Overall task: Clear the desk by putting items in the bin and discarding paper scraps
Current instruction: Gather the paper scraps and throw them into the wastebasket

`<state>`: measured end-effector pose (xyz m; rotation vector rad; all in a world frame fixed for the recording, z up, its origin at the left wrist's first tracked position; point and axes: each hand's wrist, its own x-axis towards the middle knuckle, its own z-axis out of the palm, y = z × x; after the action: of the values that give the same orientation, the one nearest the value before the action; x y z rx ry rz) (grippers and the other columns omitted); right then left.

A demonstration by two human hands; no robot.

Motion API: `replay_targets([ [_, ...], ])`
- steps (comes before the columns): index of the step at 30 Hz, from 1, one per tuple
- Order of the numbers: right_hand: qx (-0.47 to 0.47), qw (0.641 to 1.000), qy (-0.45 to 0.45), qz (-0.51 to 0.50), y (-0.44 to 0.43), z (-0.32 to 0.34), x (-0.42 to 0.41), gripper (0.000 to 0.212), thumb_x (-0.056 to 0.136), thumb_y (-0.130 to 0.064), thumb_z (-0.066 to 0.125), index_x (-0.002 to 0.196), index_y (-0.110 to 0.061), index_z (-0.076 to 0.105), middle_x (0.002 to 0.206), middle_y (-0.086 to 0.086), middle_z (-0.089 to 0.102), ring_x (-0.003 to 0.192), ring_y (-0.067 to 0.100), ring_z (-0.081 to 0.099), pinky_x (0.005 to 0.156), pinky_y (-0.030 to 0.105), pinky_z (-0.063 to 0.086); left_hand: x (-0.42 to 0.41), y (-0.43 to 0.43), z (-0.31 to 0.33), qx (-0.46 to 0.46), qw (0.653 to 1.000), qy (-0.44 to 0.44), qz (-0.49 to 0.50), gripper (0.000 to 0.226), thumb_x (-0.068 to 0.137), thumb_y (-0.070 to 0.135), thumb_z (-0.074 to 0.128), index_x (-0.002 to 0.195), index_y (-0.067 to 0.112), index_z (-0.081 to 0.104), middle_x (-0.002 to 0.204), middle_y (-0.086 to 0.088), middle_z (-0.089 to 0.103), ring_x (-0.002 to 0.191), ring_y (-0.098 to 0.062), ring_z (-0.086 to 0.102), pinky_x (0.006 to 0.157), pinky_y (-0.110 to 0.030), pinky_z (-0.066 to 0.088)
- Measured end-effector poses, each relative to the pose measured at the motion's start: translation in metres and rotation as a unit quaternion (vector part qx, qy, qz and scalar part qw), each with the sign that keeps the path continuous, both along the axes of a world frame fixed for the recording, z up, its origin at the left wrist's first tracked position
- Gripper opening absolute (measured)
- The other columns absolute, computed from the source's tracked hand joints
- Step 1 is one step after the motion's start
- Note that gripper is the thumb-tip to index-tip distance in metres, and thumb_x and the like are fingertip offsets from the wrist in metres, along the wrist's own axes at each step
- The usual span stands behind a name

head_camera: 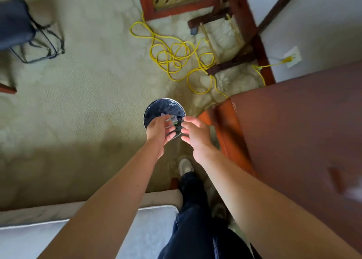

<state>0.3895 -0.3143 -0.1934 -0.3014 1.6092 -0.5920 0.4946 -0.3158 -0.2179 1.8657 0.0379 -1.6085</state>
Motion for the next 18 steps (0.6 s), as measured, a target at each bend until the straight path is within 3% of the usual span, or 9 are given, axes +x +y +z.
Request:
replay_targets([
  [3, -0.026, 1.0, -0.004, -0.015, 0.013, 0.052, -0.018, 0.02, 0.093, -0.005, 0.053, 0.106, -0.016, 0.063, 0.09, 0.001, 0.06, 0.071, 0.007, 0.055, 0.066, 0.02, 0.047, -0.017, 0.005, 0.052, -0.039, 0.999, -0.001, -0.026, 0.015, 0.092, 0.02, 0.055, 0.095, 0.013, 0.068, 0.08, -0.001, 0.063, 0.064, -0.013, 0.06, 0.056, -0.024, 0.053],
  [7, -0.07, 0.996, -0.015, -0.044, 0.032, 0.109, -0.048, 0.021, 0.092, -0.002, 0.054, 0.109, -0.013, 0.063, 0.08, -0.001, 0.059, 0.063, 0.007, 0.052, 0.059, 0.019, 0.043, -0.042, 0.013, 0.11, -0.071, 0.995, -0.003, -0.073, 0.015, 0.091, 0.019, 0.055, 0.082, 0.017, 0.066, 0.074, 0.001, 0.061, 0.063, -0.013, 0.059, 0.058, -0.023, 0.052],
  [13, -0.13, 0.988, -0.02, -0.087, 0.067, 0.167, -0.1, 0.019, 0.09, -0.005, 0.056, 0.093, -0.022, 0.064, 0.09, 0.001, 0.064, 0.066, 0.011, 0.055, 0.062, 0.022, 0.044, -0.091, 0.038, 0.175, -0.131, 0.976, -0.013, -0.174, 0.012, 0.09, 0.019, 0.055, 0.086, 0.017, 0.066, 0.071, 0.001, 0.059, 0.061, -0.012, 0.057, 0.06, -0.024, 0.052],
  [18, -0.164, 0.977, -0.01, -0.133, 0.11, 0.201, -0.152, 0.019, 0.088, -0.005, 0.06, 0.102, -0.017, 0.067, 0.081, -0.003, 0.063, 0.069, 0.01, 0.056, 0.066, 0.024, 0.047, -0.146, 0.071, 0.216, -0.174, 0.954, -0.007, -0.246, 0.011, 0.09, 0.019, 0.056, 0.091, 0.015, 0.067, 0.072, 0.001, 0.062, 0.06, -0.011, 0.058, 0.056, -0.024, 0.052],
])
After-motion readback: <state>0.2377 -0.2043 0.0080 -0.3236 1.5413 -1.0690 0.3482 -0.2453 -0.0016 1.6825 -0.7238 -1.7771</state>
